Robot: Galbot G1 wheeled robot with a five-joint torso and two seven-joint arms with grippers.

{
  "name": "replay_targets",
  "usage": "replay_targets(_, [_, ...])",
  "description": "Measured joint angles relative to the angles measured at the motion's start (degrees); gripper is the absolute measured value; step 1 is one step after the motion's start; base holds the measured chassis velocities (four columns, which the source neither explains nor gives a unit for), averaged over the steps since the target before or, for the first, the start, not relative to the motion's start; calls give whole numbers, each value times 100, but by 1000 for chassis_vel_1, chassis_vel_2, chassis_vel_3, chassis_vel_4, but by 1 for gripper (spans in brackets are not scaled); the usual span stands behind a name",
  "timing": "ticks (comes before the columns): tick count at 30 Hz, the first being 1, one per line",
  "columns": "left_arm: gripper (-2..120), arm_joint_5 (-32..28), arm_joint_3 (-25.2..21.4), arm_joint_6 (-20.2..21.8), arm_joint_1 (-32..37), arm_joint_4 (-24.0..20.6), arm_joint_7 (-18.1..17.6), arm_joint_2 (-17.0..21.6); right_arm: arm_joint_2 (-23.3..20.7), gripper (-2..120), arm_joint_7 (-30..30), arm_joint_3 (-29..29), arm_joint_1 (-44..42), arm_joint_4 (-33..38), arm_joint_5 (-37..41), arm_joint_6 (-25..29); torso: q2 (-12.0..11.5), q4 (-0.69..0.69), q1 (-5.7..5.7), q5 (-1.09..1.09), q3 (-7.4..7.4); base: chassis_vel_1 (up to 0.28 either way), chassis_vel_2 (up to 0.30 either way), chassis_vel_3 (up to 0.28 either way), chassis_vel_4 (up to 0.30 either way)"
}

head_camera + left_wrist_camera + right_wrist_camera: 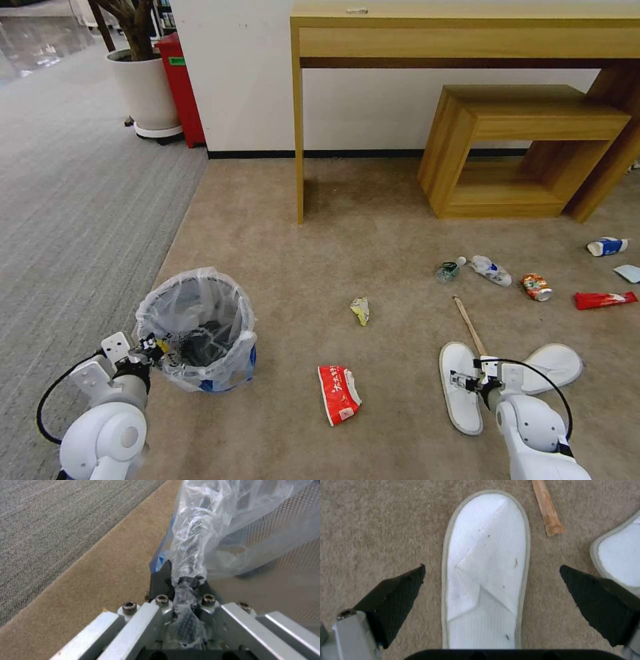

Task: Pick up the trash bin and place the garbage on the floor into it.

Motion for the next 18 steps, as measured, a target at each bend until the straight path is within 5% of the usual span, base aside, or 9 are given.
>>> replay_targets(18, [2, -18, -28, -37, 9, -3, 6, -25, -17, 100, 11, -9, 359, -450, -85, 209, 0, 0, 0, 0, 0, 0, 0, 0, 0])
